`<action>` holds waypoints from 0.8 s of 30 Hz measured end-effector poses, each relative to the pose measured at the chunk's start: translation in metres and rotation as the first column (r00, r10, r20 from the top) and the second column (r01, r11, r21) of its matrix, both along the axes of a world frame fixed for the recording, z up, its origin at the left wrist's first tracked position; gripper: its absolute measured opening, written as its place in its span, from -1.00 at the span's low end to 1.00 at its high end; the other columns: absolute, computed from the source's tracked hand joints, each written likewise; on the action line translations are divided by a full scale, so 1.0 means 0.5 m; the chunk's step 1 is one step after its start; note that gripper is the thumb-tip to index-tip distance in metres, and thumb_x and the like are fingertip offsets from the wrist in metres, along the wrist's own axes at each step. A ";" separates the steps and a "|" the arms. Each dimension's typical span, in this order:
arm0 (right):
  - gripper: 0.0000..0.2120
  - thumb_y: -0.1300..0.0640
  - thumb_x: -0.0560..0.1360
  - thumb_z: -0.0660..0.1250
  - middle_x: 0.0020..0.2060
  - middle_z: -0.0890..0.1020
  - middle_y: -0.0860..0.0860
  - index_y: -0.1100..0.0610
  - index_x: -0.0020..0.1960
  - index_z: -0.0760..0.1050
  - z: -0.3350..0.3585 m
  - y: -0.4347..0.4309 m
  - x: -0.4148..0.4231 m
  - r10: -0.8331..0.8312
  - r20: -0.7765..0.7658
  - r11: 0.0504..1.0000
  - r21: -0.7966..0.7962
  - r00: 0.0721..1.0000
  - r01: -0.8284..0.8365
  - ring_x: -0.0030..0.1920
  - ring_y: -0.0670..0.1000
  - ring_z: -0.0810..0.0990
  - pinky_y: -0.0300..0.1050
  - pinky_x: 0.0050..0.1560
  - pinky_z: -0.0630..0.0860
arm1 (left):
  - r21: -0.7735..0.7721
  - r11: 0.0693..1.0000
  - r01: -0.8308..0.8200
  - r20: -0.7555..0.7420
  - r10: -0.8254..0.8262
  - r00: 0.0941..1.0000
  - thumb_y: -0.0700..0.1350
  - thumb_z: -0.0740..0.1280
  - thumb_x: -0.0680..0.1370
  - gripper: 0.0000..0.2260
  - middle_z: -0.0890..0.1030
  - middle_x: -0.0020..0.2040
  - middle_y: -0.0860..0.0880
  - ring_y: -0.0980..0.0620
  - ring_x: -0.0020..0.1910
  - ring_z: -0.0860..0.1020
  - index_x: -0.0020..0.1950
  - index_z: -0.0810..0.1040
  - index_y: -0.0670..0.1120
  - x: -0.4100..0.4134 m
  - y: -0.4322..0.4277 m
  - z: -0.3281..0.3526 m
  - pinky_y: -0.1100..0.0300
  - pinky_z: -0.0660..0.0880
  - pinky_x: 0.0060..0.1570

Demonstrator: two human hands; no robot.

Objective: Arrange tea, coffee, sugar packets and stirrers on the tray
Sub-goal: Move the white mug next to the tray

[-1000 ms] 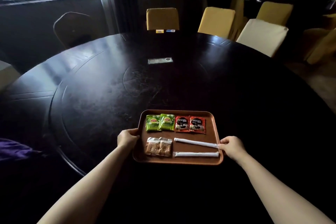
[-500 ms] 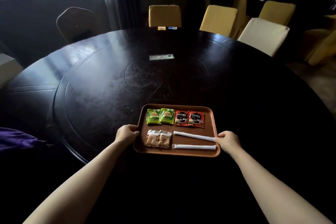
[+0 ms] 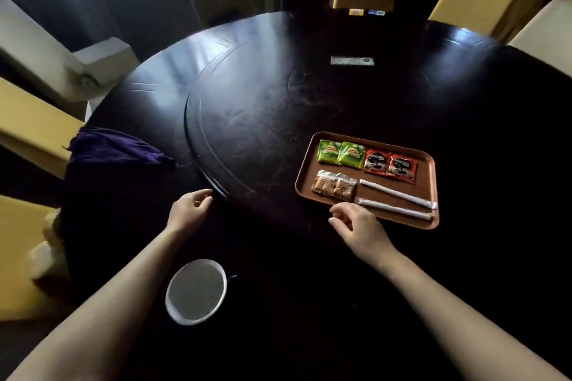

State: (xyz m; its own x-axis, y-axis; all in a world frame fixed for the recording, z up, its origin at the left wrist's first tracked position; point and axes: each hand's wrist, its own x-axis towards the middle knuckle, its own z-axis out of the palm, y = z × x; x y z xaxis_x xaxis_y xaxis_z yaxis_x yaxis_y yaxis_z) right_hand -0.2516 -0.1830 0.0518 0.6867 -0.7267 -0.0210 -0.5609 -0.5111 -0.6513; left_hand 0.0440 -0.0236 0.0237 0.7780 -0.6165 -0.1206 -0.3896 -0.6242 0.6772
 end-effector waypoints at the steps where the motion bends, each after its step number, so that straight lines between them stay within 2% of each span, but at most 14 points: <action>1: -0.78 0.06 0.46 0.30 -0.02 0.62 0.04 0.10 0.09 0.52 -0.007 0.036 0.021 0.091 -0.018 0.994 0.066 0.996 -0.090 -0.01 0.00 0.56 -0.08 0.08 0.49 | 0.014 1.000 -0.011 0.016 0.011 1.000 -0.13 0.27 0.52 -0.70 0.61 0.20 -0.15 -0.09 0.16 0.57 0.25 0.53 -0.13 0.009 0.036 -0.009 0.17 0.38 0.14; 3: -0.73 0.00 0.47 0.28 0.04 0.60 0.01 0.05 0.14 0.49 -0.032 0.102 0.059 0.242 -0.042 0.957 0.177 0.969 -0.231 0.03 -0.03 0.56 -0.08 0.13 0.49 | 0.013 0.999 -0.041 0.025 0.041 0.999 -0.13 0.26 0.54 -0.65 0.52 0.31 -0.15 -0.09 0.29 0.48 0.32 0.46 -0.14 0.024 0.100 -0.027 0.14 0.32 0.27; 6: -0.64 -0.02 0.49 0.25 0.17 0.57 0.04 0.05 0.25 0.42 -0.070 0.177 0.104 0.394 -0.075 0.896 0.251 0.916 -0.365 0.16 -0.02 0.53 -0.09 0.21 0.46 | 0.024 0.999 -0.033 0.004 0.033 0.999 -0.12 0.26 0.55 -0.59 0.40 0.40 -0.22 -0.10 0.42 0.33 0.38 0.36 -0.17 0.046 0.170 -0.068 0.08 0.21 0.39; 9: -0.60 0.00 0.51 0.23 0.25 0.52 0.05 0.07 0.32 0.37 -0.092 0.219 0.137 0.456 -0.093 0.865 0.282 0.885 -0.416 0.23 -0.01 0.48 -0.12 0.29 0.40 | 0.231 0.973 0.004 0.047 -0.016 0.999 -0.02 0.23 0.55 -0.54 0.26 0.48 -0.21 -0.15 0.50 0.16 0.44 0.27 -0.06 0.051 0.221 -0.117 -0.09 0.11 0.44; 11: -0.61 0.01 0.51 0.23 0.24 0.52 0.05 0.07 0.31 0.38 -0.099 0.236 0.155 0.485 -0.090 0.852 0.271 0.870 -0.448 0.23 0.01 0.48 -0.12 0.29 0.39 | 0.406 0.914 0.005 0.099 -0.049 0.994 0.07 0.18 0.56 -0.50 0.13 0.54 -0.10 -0.10 0.53 0.03 0.48 0.17 0.04 0.041 0.249 -0.144 -0.16 0.00 0.43; 13: -0.63 0.02 0.50 0.24 0.19 0.54 0.07 0.09 0.28 0.41 -0.104 0.248 0.171 0.516 -0.112 0.845 0.231 0.849 -0.482 0.19 0.05 0.51 -0.09 0.25 0.42 | 0.478 0.878 0.018 0.143 -0.099 0.985 0.12 0.13 0.56 -0.46 0.00 0.57 -0.04 -0.05 0.54 -0.07 0.50 0.07 0.08 0.030 0.267 -0.167 -0.16 -0.11 0.43; 19: -0.70 0.08 0.50 0.23 0.09 0.56 0.16 0.16 0.20 0.47 -0.106 0.252 0.211 0.570 -0.242 0.819 0.097 0.785 -0.565 0.11 0.17 0.52 0.00 0.14 0.44 | 0.493 0.870 0.021 0.187 -0.129 0.974 0.14 0.02 0.58 -0.46 -0.15 0.56 0.02 0.02 0.53 -0.21 0.51 -0.09 0.08 0.017 0.280 -0.190 -0.09 -0.28 0.43; 24: -0.73 0.10 0.48 0.27 0.05 0.65 0.15 0.19 0.12 0.55 -0.114 0.241 0.200 0.580 -0.123 0.814 0.061 0.805 -0.577 0.09 0.13 0.58 -0.01 0.15 0.47 | 0.514 0.858 0.018 0.219 -0.151 0.964 0.14 -0.04 0.59 -0.48 -0.19 0.56 0.03 0.03 0.52 -0.23 0.51 -0.14 0.08 0.009 0.283 -0.194 -0.06 -0.32 0.42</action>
State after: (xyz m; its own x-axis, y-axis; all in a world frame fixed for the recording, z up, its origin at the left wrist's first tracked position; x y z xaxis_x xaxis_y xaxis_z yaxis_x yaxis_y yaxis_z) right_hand -0.1517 -0.0625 -0.0051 0.9696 -0.1939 -0.1493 -0.2447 -0.7556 -0.6076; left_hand 0.0487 0.1182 -0.0732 0.7707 -0.5875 -0.2466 -0.5667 -0.8090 0.1562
